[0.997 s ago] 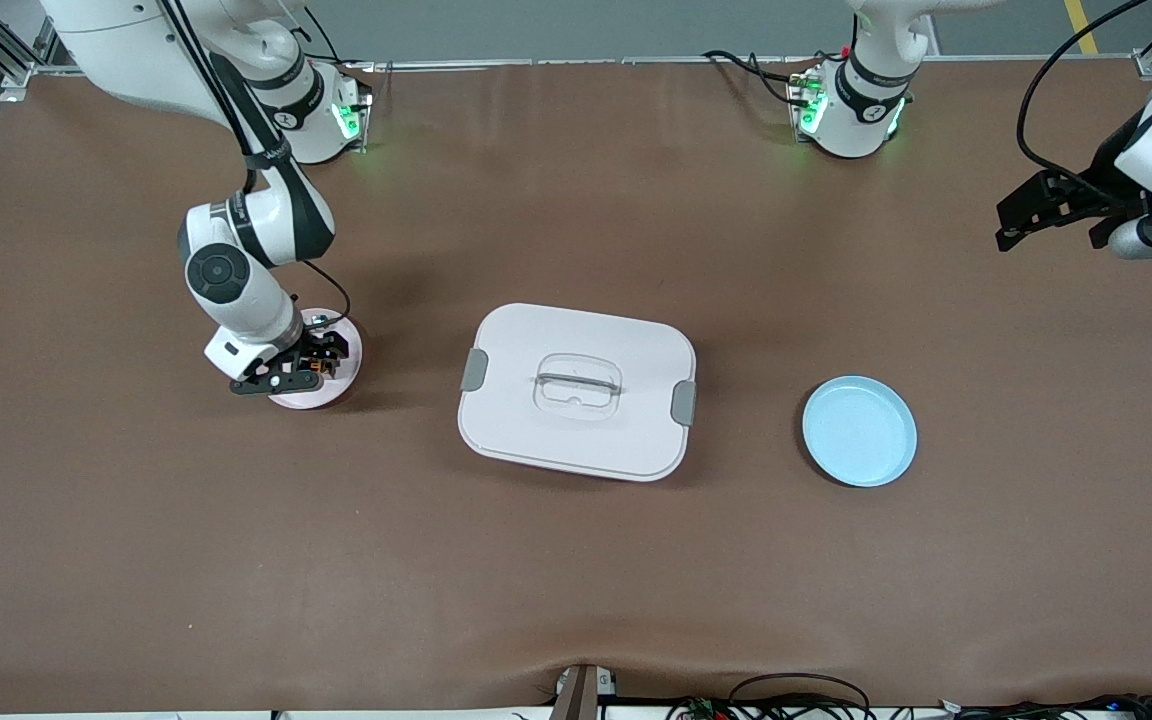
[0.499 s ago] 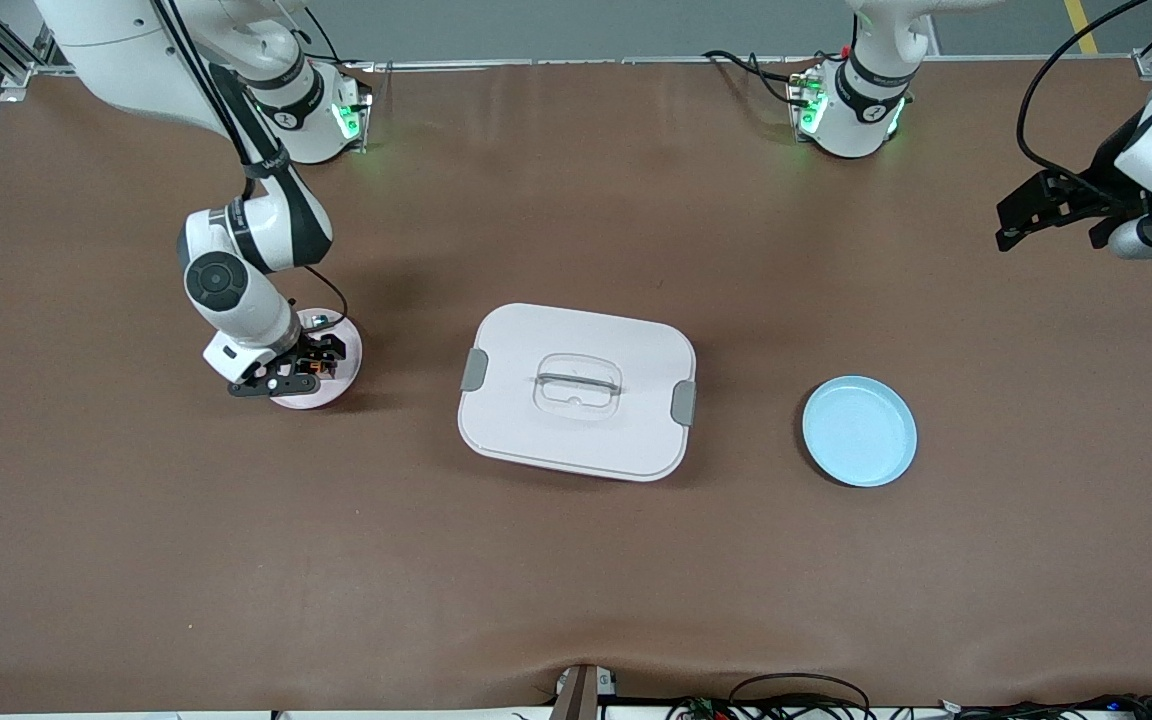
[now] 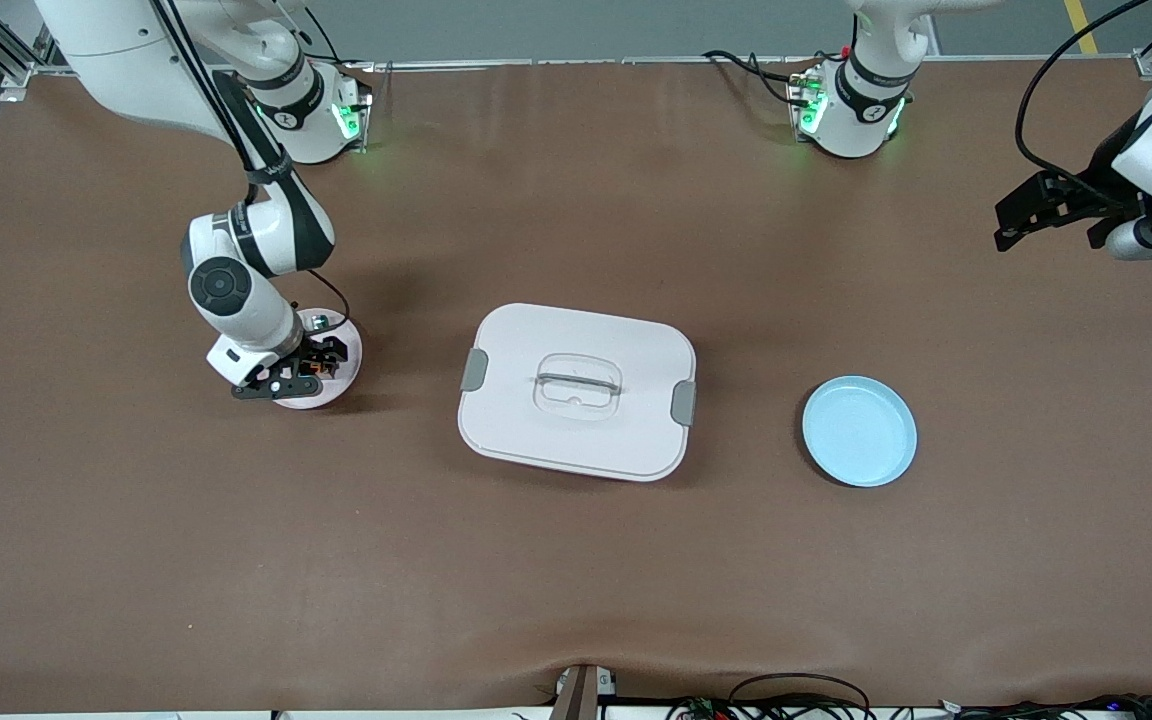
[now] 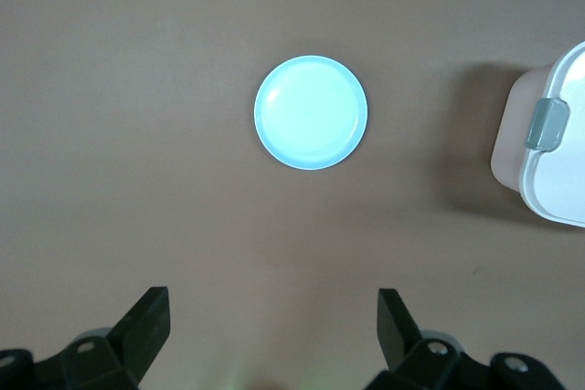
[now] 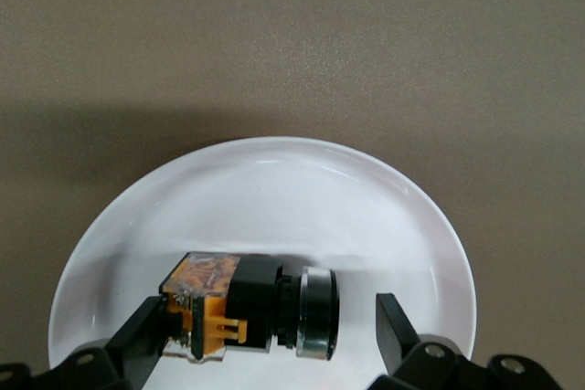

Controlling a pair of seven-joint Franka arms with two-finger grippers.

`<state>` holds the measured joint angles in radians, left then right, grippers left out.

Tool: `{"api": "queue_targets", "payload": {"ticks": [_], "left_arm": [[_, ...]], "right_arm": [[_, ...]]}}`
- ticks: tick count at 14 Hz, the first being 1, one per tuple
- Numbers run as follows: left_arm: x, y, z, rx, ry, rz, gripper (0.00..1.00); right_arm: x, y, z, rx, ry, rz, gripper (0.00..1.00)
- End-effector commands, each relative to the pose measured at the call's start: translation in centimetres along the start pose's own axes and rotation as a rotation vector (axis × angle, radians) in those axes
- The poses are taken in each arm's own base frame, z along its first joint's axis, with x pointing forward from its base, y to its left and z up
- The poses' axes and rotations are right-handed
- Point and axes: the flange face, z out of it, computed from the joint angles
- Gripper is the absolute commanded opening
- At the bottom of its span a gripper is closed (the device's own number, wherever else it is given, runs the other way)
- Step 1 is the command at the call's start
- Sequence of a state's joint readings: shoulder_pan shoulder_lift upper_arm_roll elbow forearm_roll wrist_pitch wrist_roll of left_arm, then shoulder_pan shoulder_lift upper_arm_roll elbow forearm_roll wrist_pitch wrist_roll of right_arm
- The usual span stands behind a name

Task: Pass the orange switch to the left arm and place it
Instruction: 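Close the right gripper on the orange switch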

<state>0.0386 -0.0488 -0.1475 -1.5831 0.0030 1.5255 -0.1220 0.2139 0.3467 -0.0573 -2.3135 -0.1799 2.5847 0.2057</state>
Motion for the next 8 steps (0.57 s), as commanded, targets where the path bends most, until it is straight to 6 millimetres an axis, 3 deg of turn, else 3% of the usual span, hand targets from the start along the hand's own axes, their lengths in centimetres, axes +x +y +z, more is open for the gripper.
{"api": "queue_targets", "payload": {"ticks": [1,4,5,7,8], "left_arm": [[-0.26,0.03,-0.17,-0.001,-0.005,0.021,1.00],[-0.26,0.03,-0.17,-0.002,-0.005,0.021,1.00],[-0.26,0.03,-0.10,-0.001,-0.007,0.021,1.00],[-0.27,0.09,-0.10,0.000,-0.007,0.022,1.00],[-0.28,0.11,-0.10,-0.001,-0.007,0.022,1.00]], "right_arm": [[0.47,0.21,0.07,-0.011,0.009,0.005,1.00],[0.44,0.19,0.35,-0.012,0.003,0.005,1.00],[0.41,0.28,0.39,-0.011,-0.001,0.010,0.96],[0.35,0.22,0.43,-0.013,-0.006,0.036,0.70],[0.35,0.22,0.43,-0.013,-0.006,0.037,0.49]]}}
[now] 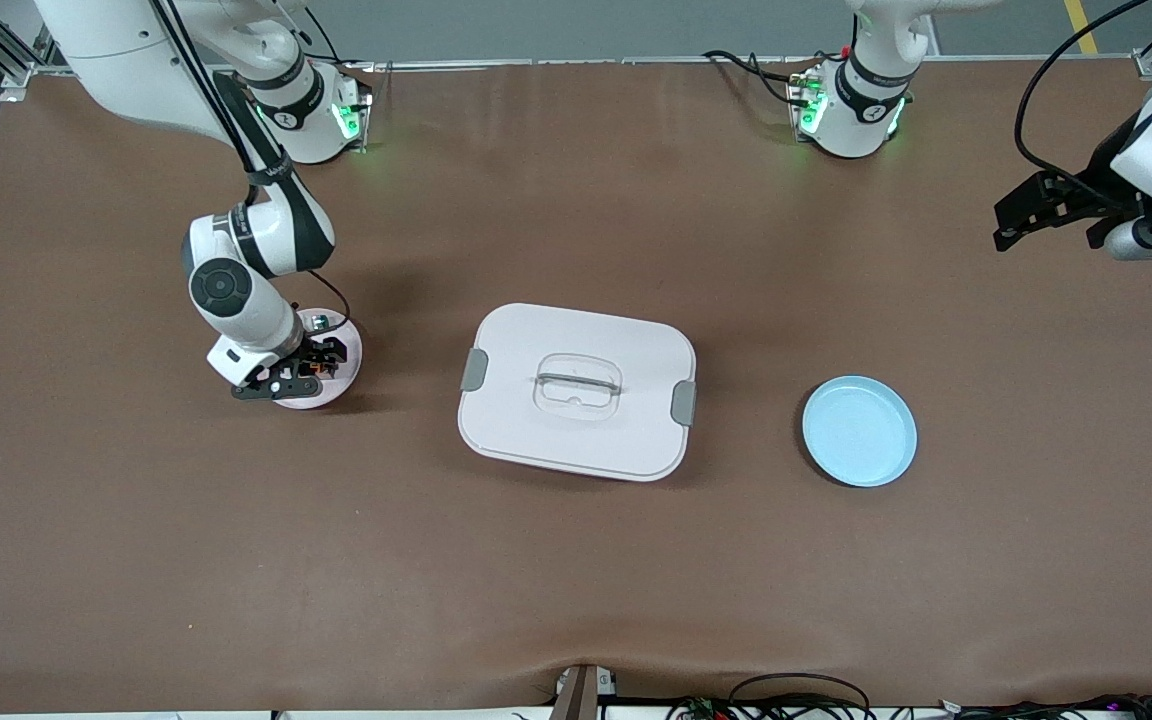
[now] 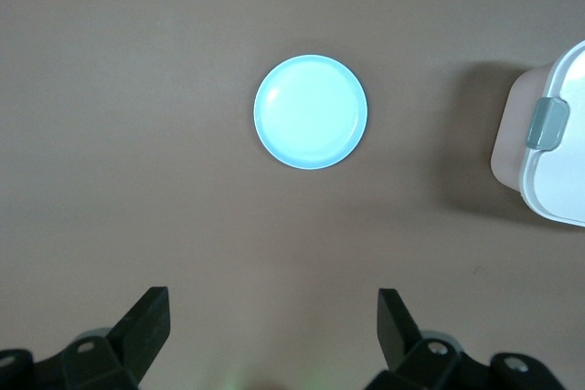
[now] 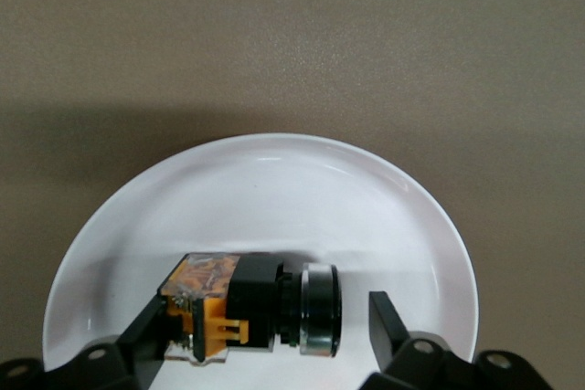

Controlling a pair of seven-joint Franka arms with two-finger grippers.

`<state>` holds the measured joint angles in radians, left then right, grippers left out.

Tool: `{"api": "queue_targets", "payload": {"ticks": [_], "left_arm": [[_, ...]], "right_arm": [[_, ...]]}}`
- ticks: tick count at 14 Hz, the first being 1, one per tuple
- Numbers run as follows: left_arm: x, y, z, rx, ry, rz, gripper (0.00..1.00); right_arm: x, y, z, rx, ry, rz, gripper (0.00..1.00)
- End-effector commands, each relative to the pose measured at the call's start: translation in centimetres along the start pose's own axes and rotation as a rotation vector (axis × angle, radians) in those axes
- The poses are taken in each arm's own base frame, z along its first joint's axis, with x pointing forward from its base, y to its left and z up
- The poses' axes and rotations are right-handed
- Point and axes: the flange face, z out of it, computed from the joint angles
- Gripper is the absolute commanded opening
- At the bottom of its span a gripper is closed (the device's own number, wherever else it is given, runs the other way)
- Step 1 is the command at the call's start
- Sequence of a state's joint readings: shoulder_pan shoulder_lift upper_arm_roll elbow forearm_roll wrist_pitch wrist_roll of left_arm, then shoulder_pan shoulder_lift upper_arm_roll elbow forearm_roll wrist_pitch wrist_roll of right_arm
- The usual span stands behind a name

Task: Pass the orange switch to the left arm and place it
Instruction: 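Close the right gripper on the orange switch, then lift the switch with the right gripper while the left gripper reaches inward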

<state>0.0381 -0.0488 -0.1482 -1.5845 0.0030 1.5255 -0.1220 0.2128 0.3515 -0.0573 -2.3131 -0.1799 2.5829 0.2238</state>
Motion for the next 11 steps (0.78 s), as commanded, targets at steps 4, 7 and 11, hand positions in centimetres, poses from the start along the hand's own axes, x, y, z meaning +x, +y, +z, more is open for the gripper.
{"api": "queue_targets", "payload": {"ticks": [4,7,11], "left_arm": [[-0.3,0.3,-0.1,-0.001,-0.007,0.026,1.00],[-0.3,0.3,0.0,-0.001,-0.008,0.026,1.00],[-0.3,0.4,0.0,-0.001,-0.008,0.027,1.00]], "right_arm": [[0.4,0.6,0.1,-0.011,-0.006,0.033,0.00],[0.8,1.3,-1.9,-0.023,-0.042,0.059,0.00],[2.8,-0.3,-8.5,0.012,-0.148,0.217,0.00]]}}
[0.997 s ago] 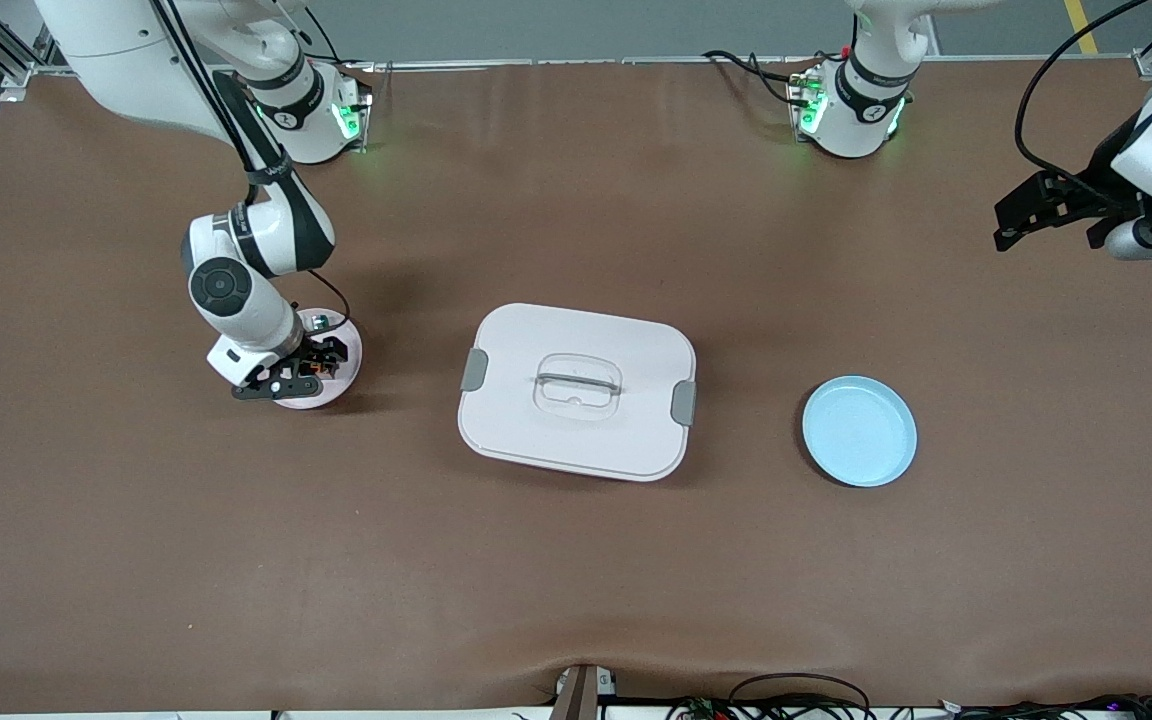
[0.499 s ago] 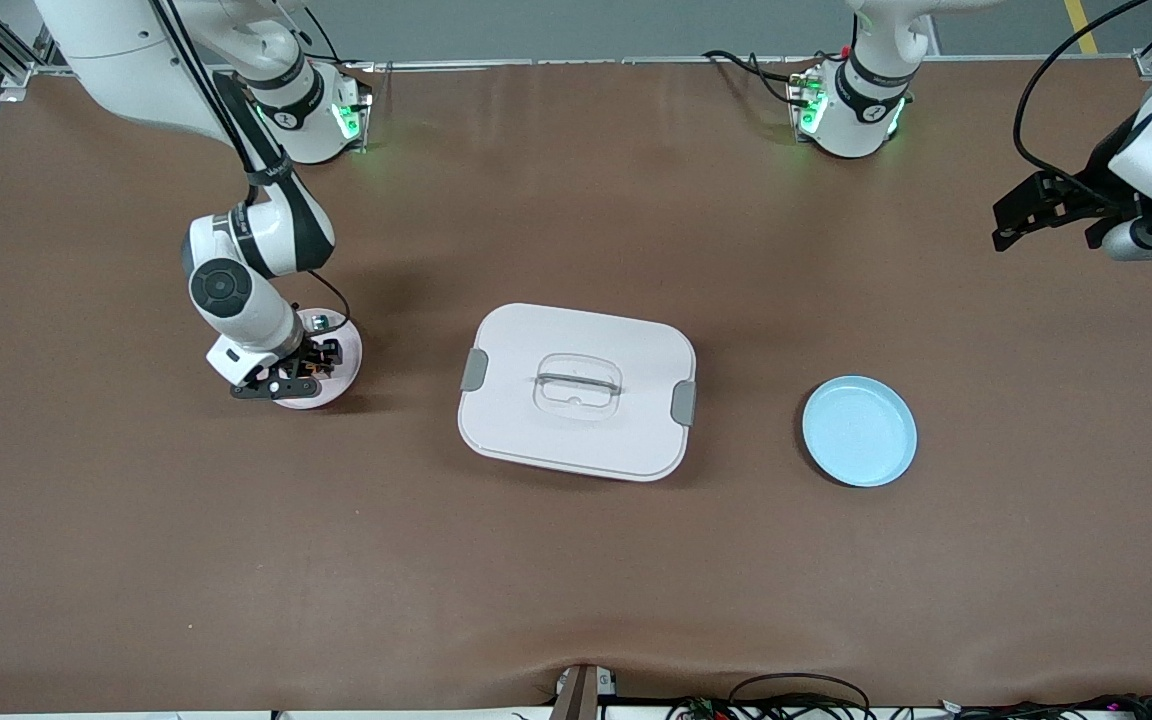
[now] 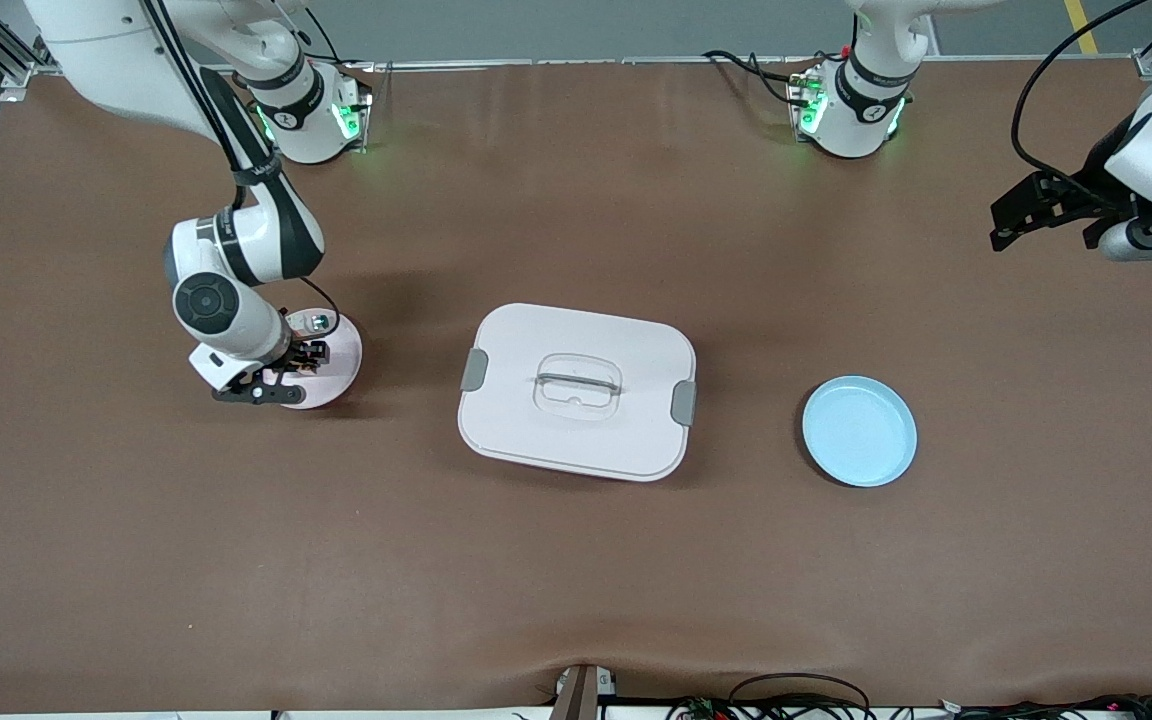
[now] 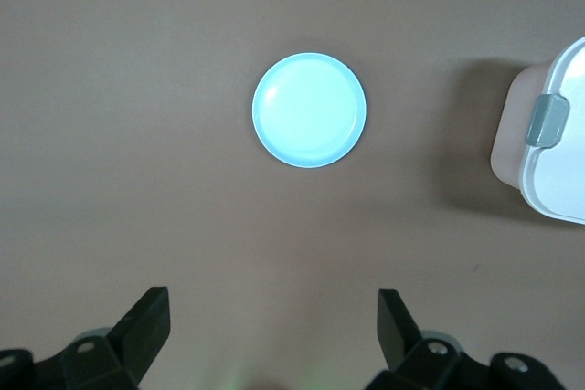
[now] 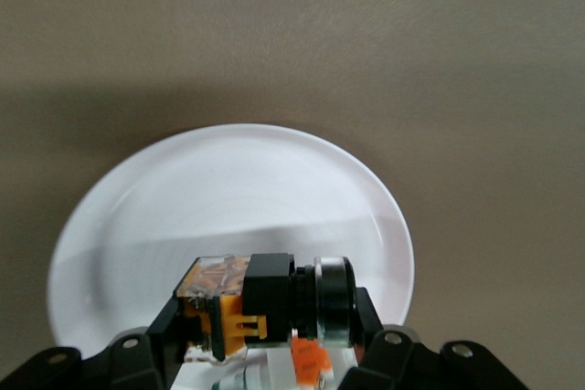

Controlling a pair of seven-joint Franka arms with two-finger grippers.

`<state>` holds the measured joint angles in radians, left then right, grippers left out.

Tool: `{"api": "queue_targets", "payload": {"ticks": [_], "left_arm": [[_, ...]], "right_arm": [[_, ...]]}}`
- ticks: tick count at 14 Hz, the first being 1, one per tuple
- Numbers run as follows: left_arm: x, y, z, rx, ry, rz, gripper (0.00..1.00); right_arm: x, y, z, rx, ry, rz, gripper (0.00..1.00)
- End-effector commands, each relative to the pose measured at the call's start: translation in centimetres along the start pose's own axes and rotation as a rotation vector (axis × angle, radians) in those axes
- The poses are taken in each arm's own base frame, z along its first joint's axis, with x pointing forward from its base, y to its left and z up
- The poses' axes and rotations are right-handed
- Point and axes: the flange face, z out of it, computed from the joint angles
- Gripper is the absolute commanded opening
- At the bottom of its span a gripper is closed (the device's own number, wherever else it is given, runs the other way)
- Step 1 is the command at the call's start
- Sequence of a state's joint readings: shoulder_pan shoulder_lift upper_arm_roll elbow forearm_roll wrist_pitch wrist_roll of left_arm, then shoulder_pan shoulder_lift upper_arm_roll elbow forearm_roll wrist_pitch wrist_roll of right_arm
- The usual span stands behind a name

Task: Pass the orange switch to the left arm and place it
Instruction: 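Lift the switch with the right gripper while the left gripper reaches inward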

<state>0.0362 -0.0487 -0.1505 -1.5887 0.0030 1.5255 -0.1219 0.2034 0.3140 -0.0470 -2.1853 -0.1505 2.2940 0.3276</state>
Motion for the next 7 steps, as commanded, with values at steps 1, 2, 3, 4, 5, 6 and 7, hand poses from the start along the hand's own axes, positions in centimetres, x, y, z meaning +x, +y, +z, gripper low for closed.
{"api": "queue_targets", "payload": {"ticks": [1,2,3,4,5,6,7], "left_arm": [[-0.2,0.2,-0.1,-0.002,-0.006,0.025,1.00],[-0.3,0.6,-0.1,-0.001,-0.006,0.031,1.00],[-0.3,0.8,-0.1,-0.001,-0.006,0.034,1.00],[-0.3,1.1,-0.1,-0.001,-0.007,0.038,1.00],[-0.3,1.3,-0.1,-0.001,-0.007,0.040,1.00],[-0.3,1.6,0.0,-0.008,-0.010,0.042,1.00],[-0.3,2.1,0.1,-0.014,-0.012,0.050,1.00]], "right_arm": [[0.5,-1.6,-5.9,0.097,-0.072,0.107,0.00],[0.9,-2.1,-7.7,0.129,-0.102,0.129,0.00],[1.1,-2.8,-9.6,0.139,-0.127,0.136,0.00],[1.2,-3.3,-11.6,0.146,-0.153,0.171,0.00],[1.3,-3.8,-13.8,0.163,-0.175,0.215,0.00],[1.2,-5.0,-16.1,0.205,-0.196,0.241,0.00],[1.2,-6.0,-18.0,0.247,-0.214,0.276,0.00]]}}
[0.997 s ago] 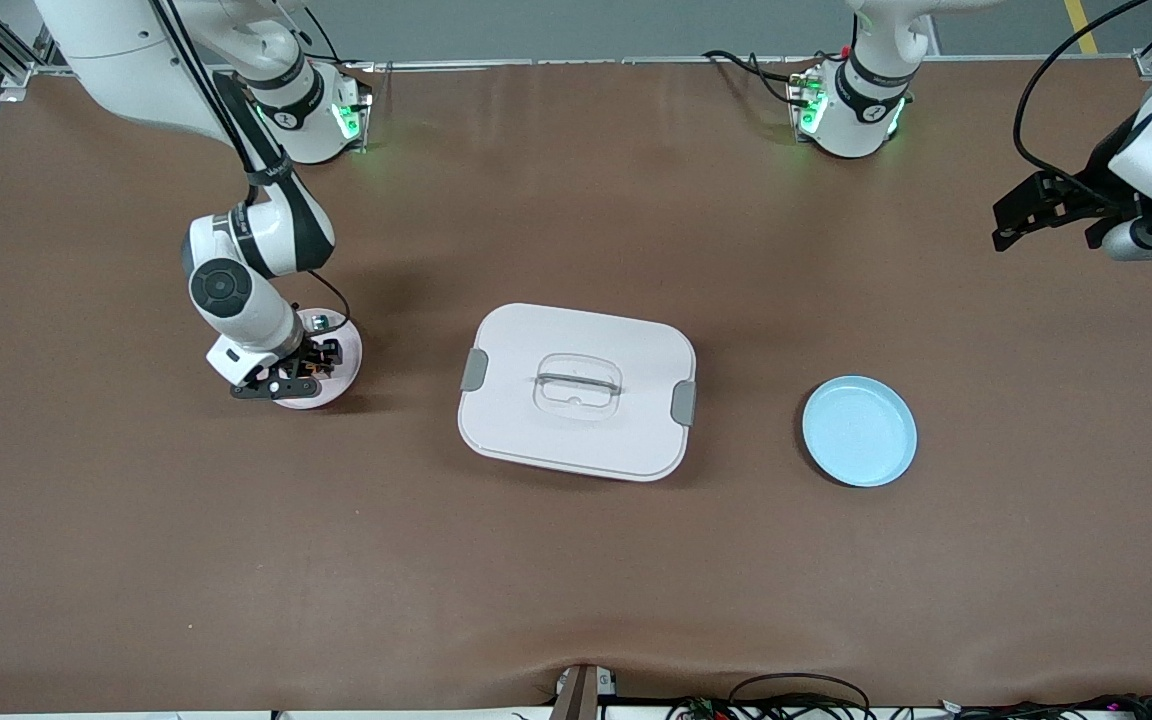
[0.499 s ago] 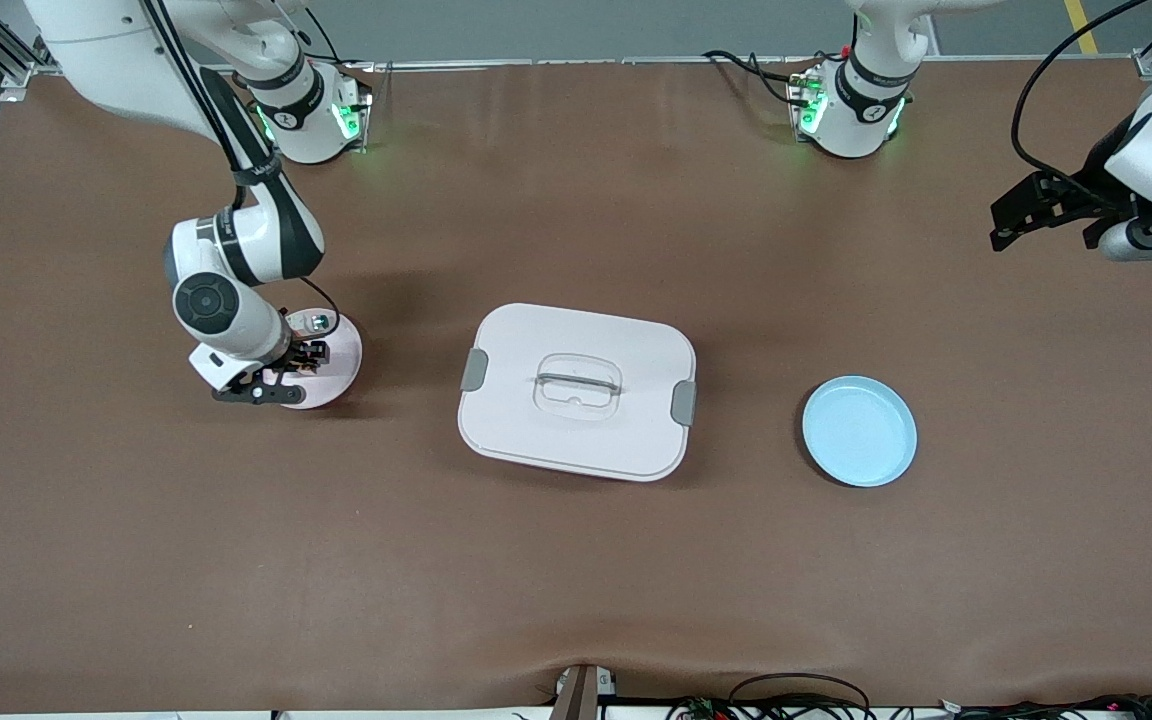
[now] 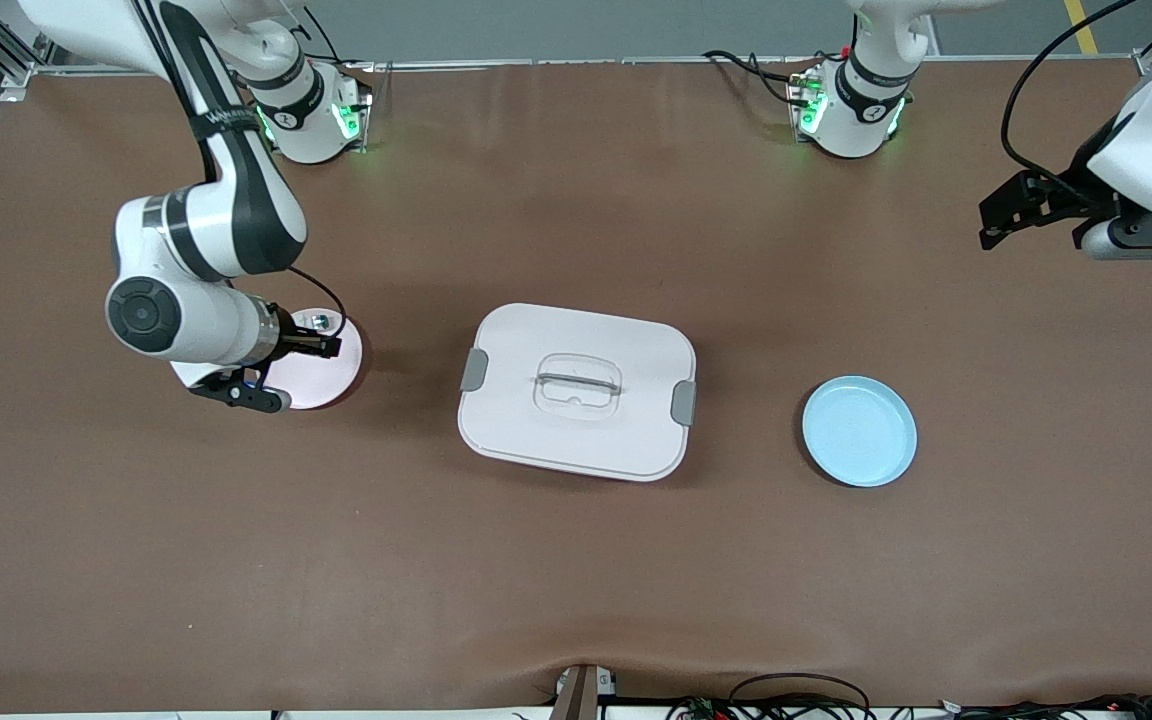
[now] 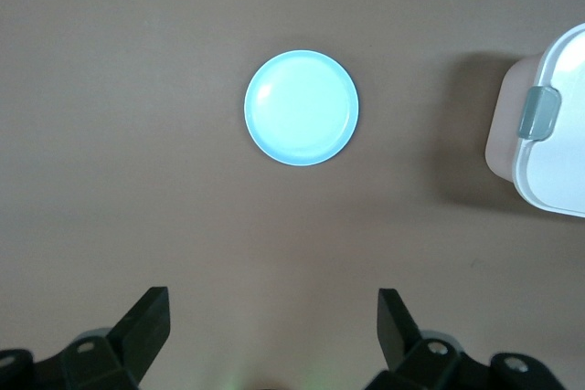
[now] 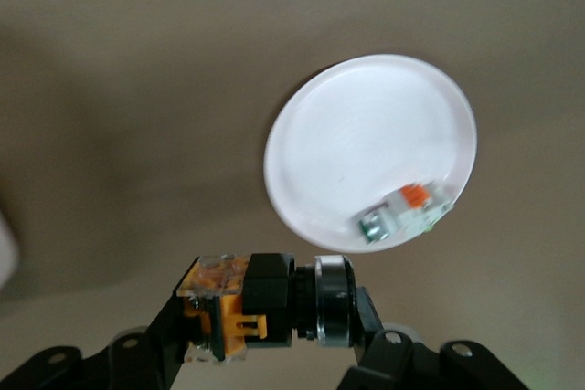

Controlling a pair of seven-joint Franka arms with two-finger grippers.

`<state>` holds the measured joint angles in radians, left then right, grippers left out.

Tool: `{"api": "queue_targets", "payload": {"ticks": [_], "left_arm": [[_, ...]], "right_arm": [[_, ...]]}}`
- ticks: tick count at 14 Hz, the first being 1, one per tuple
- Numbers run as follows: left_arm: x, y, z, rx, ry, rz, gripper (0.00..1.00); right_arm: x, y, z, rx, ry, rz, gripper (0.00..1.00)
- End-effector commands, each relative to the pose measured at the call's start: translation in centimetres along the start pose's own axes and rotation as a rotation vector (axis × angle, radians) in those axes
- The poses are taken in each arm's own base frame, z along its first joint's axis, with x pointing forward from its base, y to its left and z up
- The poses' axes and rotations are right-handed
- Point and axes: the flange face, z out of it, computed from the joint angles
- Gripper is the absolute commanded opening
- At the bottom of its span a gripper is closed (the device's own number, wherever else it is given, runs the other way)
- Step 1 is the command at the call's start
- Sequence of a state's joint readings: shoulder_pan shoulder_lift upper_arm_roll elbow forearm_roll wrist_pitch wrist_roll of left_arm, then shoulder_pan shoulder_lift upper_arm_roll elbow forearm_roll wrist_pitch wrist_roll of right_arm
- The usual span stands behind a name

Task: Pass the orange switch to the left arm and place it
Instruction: 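Lift the switch with the right gripper while the left gripper reaches inward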

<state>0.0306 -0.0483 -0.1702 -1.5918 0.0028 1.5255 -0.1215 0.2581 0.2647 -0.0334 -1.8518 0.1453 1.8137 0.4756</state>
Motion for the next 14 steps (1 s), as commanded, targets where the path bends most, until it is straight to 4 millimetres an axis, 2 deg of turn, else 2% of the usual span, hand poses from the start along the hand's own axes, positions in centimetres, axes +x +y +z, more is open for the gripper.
{"api": "queue_targets", "payload": {"ticks": [1,4,7,11,14], "left_arm": [[-0.3,1.7,-0.1,-0.016,-0.008,0.041,1.00],[-0.3,4.7,-0.3,-0.021,0.029,0.087,1.00],[-0.4,6.6,-0.5,-0.149,0.031,0.104,1.00],[0.2,9.3,-0.7,-0.225,0.091,0.143,1.00],[1.0,10.9,-0.1,-0.352,0.088,0.134,1.00]], "right_arm": [[-1.3,-3.2,-4.7,0.096,-0.040,0.106,0.00],[-3.4,-7.0,-7.9,0.201,-0.071,0.231,0.00],[-5.5,-10.7,-11.1,0.310,-0.117,0.352,0.00],[-8.0,-15.5,-12.8,0.367,-0.194,0.553,0.00],[-8.7,-19.2,-15.1,0.414,-0.230,0.711,0.00]]}}
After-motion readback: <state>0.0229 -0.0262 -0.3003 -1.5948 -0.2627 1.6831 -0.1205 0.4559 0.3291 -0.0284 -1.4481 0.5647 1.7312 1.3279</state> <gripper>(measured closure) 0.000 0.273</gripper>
